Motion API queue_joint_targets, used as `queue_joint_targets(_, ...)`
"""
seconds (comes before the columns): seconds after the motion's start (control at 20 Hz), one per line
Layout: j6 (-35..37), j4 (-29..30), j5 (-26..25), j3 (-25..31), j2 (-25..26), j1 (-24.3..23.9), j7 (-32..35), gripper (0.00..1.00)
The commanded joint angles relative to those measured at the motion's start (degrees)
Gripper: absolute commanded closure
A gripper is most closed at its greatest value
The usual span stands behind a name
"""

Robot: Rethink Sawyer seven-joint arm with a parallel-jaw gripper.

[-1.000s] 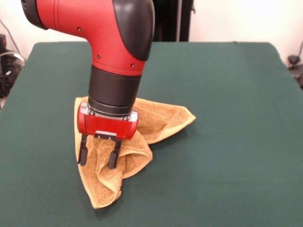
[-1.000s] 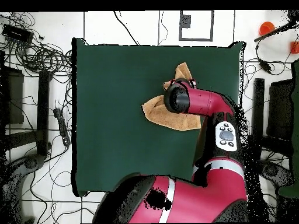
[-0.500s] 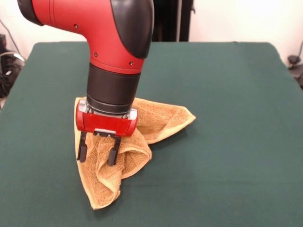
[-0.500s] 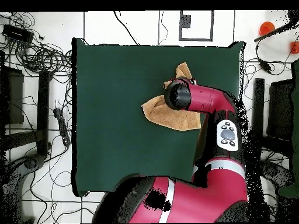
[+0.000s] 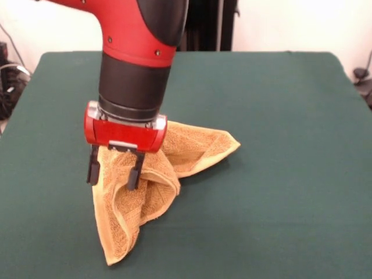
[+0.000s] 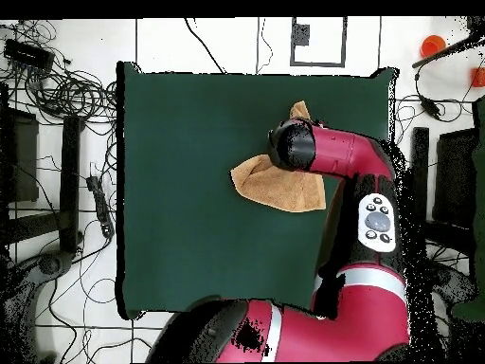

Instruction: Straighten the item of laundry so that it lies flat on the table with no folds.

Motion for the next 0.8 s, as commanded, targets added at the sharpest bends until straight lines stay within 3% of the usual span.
queue_joint_targets(0.05, 8.20, 0.62, 2.56, 5.36, -1.17, 2.44, 5.56, 0.00)
queue_joint_targets(0.8, 3.97, -0.13, 3.00, 5.56, 1.28, 3.56, 9.47, 0.00)
